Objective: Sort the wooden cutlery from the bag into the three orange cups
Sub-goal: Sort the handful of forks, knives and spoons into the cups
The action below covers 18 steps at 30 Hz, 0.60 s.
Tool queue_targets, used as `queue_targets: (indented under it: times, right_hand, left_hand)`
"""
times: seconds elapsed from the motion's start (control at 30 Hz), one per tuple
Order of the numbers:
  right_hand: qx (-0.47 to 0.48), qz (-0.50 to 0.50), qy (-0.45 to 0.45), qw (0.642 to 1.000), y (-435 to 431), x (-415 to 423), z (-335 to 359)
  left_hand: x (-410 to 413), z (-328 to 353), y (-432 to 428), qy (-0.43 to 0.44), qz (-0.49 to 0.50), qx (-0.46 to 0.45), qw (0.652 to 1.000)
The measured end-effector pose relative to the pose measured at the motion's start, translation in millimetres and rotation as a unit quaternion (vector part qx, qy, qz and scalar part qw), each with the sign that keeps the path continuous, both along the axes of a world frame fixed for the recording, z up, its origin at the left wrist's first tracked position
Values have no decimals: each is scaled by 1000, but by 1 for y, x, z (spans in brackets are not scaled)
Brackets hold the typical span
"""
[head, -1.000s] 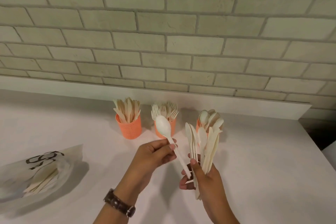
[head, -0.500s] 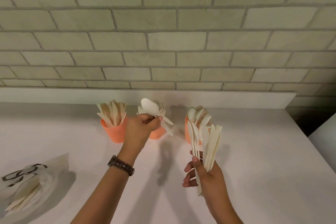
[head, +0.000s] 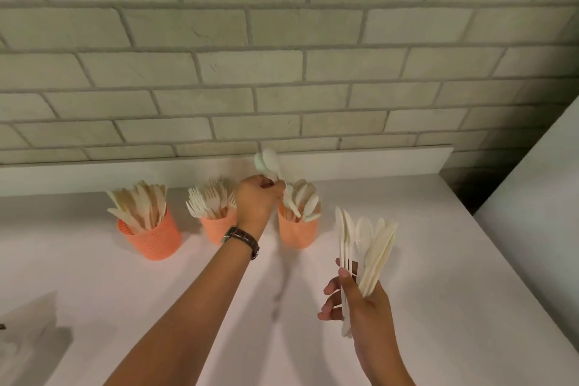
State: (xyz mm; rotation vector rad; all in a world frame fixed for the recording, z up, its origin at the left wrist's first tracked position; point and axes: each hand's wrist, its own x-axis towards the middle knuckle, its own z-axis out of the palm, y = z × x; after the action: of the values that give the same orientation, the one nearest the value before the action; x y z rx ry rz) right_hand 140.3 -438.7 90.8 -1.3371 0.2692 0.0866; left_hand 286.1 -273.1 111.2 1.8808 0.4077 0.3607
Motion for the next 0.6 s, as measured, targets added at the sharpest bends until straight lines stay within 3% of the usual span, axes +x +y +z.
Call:
queue_targets:
  times: [0.1, 0.33, 0.5, 0.6]
  right_hand:
    - [1, -3, 6, 1000, -3, 1, -3]
    - [-7, 11, 21, 1000, 1, 2, -4]
    - [-11, 39, 6, 999, 3, 1, 6]
    - [-14, 42, 6, 999, 6, 1, 8]
  left_hand:
    - [0, -16, -8, 3, -9, 19, 1000]
    - [-19, -60, -9, 15, -66, 181, 981]
    - [-45, -39, -5, 31, -72, 139, 987]
    - [-82, -20, -10, 31, -81, 20, 996]
